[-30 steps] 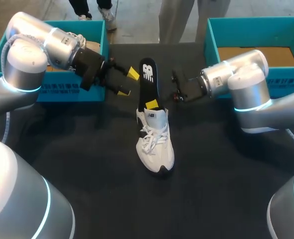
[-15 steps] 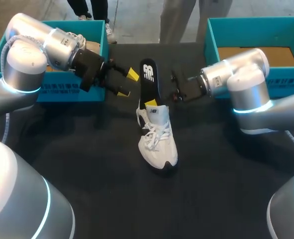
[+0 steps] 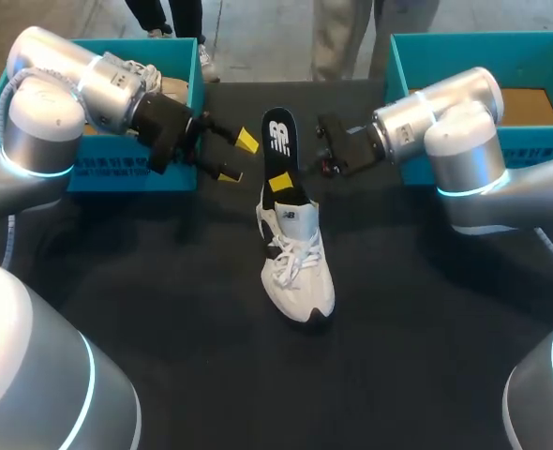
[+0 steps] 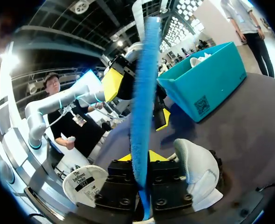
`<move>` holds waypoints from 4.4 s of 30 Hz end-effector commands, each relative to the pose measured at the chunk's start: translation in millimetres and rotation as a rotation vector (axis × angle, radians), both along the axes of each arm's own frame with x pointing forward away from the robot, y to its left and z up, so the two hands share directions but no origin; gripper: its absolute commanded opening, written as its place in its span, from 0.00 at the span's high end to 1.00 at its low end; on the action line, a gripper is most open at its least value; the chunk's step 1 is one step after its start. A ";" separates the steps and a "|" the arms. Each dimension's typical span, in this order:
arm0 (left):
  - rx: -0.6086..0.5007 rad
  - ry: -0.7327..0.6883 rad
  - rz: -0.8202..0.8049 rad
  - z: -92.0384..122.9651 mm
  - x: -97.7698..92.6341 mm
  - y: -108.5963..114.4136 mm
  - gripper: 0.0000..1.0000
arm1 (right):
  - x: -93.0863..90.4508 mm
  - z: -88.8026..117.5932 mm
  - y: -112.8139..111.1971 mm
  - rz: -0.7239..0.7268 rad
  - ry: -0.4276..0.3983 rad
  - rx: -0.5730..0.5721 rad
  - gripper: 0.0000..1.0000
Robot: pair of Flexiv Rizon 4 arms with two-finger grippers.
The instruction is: Take the shoe out of the shoebox, open the shoe tongue, remove and reinsert the insole, then place the shoe into the shoebox
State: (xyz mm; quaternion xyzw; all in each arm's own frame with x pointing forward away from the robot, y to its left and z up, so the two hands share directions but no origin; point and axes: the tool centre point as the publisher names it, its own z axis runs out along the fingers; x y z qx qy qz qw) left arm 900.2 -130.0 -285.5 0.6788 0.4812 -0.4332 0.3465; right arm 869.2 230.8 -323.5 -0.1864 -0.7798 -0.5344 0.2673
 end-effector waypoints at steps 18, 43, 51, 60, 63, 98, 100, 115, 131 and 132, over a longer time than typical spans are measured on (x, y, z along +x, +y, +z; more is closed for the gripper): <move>0.000 0.002 -0.011 -1.6 -3.5 -3.4 0.00 | -25.3 -22.4 0.8 0.039 0.112 -0.050 1.00; -0.001 -0.005 0.005 -0.3 -7.2 3.0 0.00 | -2.0 -6.6 -2.7 0.027 0.035 -0.065 1.00; 0.000 -0.007 0.004 0.8 -6.4 2.1 0.00 | -14.3 -18.5 -4.4 0.078 0.104 -0.100 1.00; -0.003 -0.004 0.005 -0.4 -7.1 0.3 0.00 | -33.3 -30.6 -8.6 0.087 0.165 -0.132 1.00; -0.001 -0.002 0.003 -1.0 -7.5 0.1 0.00 | -31.7 -27.7 -8.3 0.082 0.157 -0.134 1.00; -0.007 -0.004 0.009 -2.2 -12.2 5.0 0.00 | -22.4 -23.9 -7.7 0.109 0.149 -0.189 1.00; -0.008 -0.003 0.010 -2.6 -12.7 5.3 0.00 | -27.7 -27.3 -7.8 0.119 0.166 -0.202 1.00; -0.007 -0.007 0.002 -2.1 -13.8 4.9 0.00 | -16.2 -6.7 -7.1 0.075 0.084 -0.201 0.69; -0.003 -0.009 0.011 -0.1 -15.2 7.2 0.00 | 3.7 -9.9 -7.1 0.089 0.075 -0.200 1.00; -0.002 -0.009 0.011 0.0 -15.4 7.3 0.00 | 5.2 -9.7 -6.0 0.092 0.089 -0.206 1.00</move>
